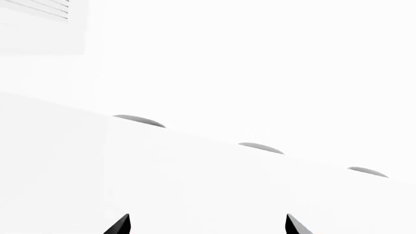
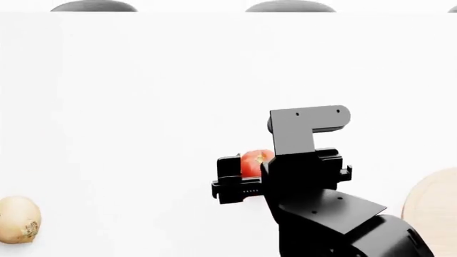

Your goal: Place the avocado, onion, tomato and bell pepper on the cutting board.

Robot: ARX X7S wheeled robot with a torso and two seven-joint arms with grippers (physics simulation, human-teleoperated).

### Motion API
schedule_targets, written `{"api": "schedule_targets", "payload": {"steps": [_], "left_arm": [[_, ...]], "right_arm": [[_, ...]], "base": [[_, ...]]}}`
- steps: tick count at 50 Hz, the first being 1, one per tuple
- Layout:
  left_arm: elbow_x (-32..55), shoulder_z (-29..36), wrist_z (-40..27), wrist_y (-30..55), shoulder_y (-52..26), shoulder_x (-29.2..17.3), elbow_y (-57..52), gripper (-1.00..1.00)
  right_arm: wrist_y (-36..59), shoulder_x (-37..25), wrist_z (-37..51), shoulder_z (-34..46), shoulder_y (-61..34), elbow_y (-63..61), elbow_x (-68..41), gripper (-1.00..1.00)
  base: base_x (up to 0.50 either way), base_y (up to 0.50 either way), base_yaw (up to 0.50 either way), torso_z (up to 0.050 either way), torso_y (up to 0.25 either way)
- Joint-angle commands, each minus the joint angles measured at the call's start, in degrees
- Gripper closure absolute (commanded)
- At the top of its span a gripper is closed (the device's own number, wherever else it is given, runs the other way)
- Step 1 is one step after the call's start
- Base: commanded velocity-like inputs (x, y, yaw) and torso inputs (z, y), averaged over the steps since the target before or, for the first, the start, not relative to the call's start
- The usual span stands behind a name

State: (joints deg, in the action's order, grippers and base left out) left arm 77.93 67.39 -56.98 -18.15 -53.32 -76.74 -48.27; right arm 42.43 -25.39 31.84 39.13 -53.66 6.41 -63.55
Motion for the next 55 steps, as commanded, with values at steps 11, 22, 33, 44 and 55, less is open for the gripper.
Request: {"api": "schedule_targets", "payload": {"steps": [11,22,33,44,55], "left_arm": [[0.29,-0.21,0.02,0.17,0.23,-0.34,-1.00,-1.00],[0.05,0.01,-0.16,-0.57,1.18,-1.57,-2.16,-1.00],[-0.42,0.25,-0.14,-1.26,2.04,-2.03,-2.48,-1.00],[-0.69,0.28,-0.45,-1.19,2.33,-1.53,-2.30,-1.00],[-2.18,1.65,-2.10,0.06,4.04,-0.39,-2.19,-1.00]], "right_arm": [[-4.06,5.03,-5.76,2.16,0.95,9.99,2.99,-1.00],[-5.64,6.07,-6.31,2.29,1.84,13.10,3.77,-1.00],[-6.15,6.01,-6.15,2.68,2.50,13.36,4.32,1.00],[-4.15,2.39,-2.02,2.06,1.88,2.51,3.29,1.00],[5.59,-8.77,12.52,-6.16,-3.46,-26.95,-11.82,1.00]], "base": [[0.00,0.00,0.00,0.000,0.000],[0.00,0.00,0.00,0.000,0.000],[0.00,0.00,0.00,0.000,0.000],[0.00,0.00,0.00,0.000,0.000],[0.00,0.00,0.00,0.000,0.000]]}}
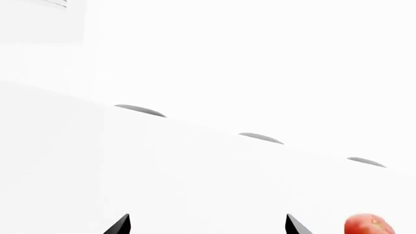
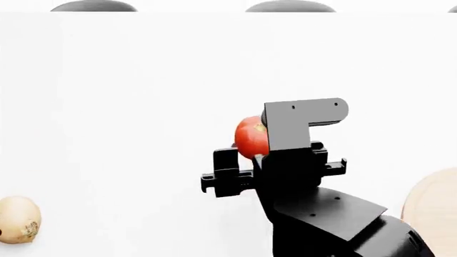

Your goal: Place the avocado, onion, tomato and bell pepper on the cutting board.

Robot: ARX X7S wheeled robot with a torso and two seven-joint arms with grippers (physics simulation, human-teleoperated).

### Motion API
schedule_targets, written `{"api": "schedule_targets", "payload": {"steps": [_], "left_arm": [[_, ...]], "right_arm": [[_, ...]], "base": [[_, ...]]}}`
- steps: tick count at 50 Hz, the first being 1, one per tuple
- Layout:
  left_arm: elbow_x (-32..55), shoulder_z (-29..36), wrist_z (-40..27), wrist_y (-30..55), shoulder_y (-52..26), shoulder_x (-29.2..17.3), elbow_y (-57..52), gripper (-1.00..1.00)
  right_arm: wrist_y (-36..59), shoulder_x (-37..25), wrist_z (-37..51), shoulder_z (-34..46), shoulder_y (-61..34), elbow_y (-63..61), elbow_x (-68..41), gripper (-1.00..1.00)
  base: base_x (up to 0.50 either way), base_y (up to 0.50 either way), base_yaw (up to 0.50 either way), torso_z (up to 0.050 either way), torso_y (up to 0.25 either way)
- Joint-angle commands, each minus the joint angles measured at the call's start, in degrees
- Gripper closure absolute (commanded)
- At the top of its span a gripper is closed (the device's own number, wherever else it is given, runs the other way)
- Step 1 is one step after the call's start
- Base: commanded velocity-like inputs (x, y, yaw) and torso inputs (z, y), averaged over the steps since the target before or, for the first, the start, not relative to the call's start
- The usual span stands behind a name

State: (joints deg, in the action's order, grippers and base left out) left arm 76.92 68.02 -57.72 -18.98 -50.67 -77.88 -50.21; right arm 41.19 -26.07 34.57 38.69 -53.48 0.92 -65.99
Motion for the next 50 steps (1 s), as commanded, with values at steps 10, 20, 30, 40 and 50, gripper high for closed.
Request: {"api": "schedule_targets", "payload": {"steps": [10,20,30,40,50], "left_arm": [[-4.66,4.71,-4.77,-1.03,7.45,1.50,-1.50,-1.00],[-9.73,8.79,-6.92,-5.55,15.00,1.12,0.47,-1.00],[-16.56,12.25,-10.87,-10.65,22.27,-0.13,0.24,-1.00],[-15.82,11.23,-11.41,-9.51,20.98,-1.47,-0.47,-1.00],[-5.58,8.47,-4.78,-6.22,15.69,1.63,8.41,-1.00]], "right_arm": [[8.65,-16.09,18.30,-11.83,-4.45,-34.87,-21.65,1.00],[6.61,-18.65,17.16,-13.53,-0.99,-37.22,-20.61,1.00],[6.23,-19.25,17.24,-13.66,0.01,-38.36,-21.01,1.00],[5.46,-20.05,18.93,-14.46,0.77,-40.14,-23.10,1.00],[4.98,-20.54,22.15,-14.83,1.02,-42.14,-25.72,1.00]], "base": [[0.00,0.00,0.00,0.000,0.000],[0.00,0.00,0.00,0.000,0.000],[0.00,0.00,0.00,0.000,0.000],[0.00,0.00,0.00,0.000,0.000],[0.00,0.00,0.00,0.000,0.000]]}}
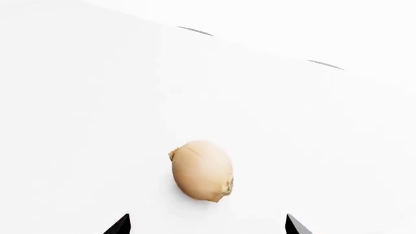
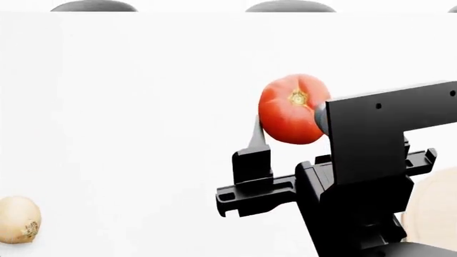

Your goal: Place the avocado, onion, tomato and bell pepper on the cutting board.

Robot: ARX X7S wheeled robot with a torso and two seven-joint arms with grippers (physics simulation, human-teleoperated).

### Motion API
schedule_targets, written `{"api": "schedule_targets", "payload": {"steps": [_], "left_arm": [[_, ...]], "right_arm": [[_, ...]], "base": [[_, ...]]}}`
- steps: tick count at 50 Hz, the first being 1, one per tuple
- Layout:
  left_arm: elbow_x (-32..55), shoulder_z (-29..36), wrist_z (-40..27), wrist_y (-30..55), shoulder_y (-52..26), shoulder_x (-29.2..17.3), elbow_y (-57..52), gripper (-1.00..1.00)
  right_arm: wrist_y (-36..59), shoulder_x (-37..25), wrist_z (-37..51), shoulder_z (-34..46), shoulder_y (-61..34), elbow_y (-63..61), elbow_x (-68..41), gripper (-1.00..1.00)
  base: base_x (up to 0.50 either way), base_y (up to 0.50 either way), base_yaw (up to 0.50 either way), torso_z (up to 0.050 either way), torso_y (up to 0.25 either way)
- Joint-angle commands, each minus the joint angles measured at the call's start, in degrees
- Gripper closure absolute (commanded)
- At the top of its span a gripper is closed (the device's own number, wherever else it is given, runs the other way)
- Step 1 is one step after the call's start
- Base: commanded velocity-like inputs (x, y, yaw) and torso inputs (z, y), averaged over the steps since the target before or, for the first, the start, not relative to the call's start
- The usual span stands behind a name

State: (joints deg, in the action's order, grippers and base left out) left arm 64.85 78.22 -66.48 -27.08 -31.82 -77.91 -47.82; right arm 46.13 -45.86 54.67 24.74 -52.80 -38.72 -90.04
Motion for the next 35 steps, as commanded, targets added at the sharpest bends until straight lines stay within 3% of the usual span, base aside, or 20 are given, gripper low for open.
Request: {"api": "schedule_targets", "payload": {"steps": [1,35], "left_arm": [[7.42,-1.98,4.63,1.99,-3.56,2.24,7.21,-1.00],[18.02,-2.95,14.46,13.19,-11.55,16.18,25.83,-1.00]], "right_arm": [[-0.01,-0.68,2.33,-0.87,0.29,-2.57,-1.87,1.00],[-2.43,-1.12,6.29,-1.52,2.83,-6.05,-4.72,1.00]], "base": [[0.00,0.00,0.00,0.000,0.000],[0.00,0.00,0.00,0.000,0.000]]}}
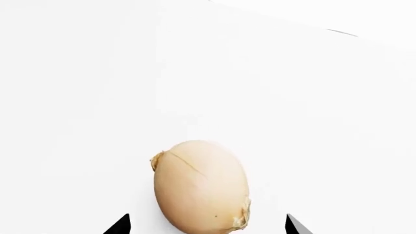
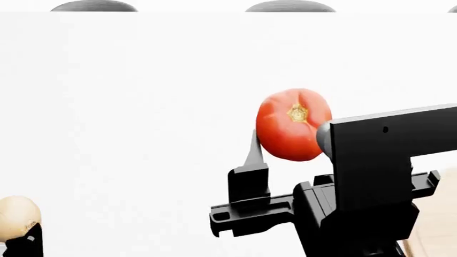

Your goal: Place the avocado, onion, tomato and bell pepper on the cutting board.

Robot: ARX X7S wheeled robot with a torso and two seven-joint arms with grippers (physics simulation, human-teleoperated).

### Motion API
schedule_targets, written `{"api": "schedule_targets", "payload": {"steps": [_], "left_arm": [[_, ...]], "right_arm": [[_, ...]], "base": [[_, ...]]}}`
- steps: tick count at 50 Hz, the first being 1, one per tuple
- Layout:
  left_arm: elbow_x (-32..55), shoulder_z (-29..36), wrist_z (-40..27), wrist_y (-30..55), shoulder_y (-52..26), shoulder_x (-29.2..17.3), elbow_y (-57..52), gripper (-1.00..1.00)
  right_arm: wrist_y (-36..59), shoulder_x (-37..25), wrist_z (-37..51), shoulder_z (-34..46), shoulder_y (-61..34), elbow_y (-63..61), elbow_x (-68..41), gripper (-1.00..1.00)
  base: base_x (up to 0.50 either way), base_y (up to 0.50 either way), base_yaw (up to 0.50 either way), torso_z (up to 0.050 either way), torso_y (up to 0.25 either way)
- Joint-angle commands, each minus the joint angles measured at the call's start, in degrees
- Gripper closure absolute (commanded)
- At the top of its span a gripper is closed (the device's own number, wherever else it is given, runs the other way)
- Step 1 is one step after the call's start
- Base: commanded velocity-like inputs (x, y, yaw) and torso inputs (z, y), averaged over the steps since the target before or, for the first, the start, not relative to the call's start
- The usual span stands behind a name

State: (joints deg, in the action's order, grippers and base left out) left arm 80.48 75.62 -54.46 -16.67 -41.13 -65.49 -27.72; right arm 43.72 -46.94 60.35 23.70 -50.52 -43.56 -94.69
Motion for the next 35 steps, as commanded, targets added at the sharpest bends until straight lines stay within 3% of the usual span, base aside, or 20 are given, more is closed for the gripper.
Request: {"api": "schedule_targets", "payload": {"steps": [1,27,28,35], "left_arm": [[2.34,-0.28,2.46,3.13,-2.41,4.10,6.10,-1.00],[4.51,-0.15,5.65,5.77,-3.72,10.30,16.84,-1.00],[4.14,-0.20,5.52,5.50,-3.64,10.26,16.65,1.00],[3.50,-0.56,4.49,5.32,-3.93,9.28,13.35,1.00]], "right_arm": [[-0.10,-0.12,0.67,-0.54,0.65,-1.36,-0.17,1.00],[-0.96,-1.01,2.17,-0.98,0.86,-2.66,-1.99,1.00],[-1.00,-1.06,2.14,-1.01,0.89,-2.67,-2.02,1.00],[-1.23,-1.10,2.02,-1.06,1.25,-2.74,-1.99,1.00]], "base": [[0.00,0.00,0.00,0.000,0.000],[0.00,0.00,0.00,0.000,0.000],[0.00,0.00,0.00,0.000,0.000],[0.00,0.00,0.00,0.000,0.000]]}}
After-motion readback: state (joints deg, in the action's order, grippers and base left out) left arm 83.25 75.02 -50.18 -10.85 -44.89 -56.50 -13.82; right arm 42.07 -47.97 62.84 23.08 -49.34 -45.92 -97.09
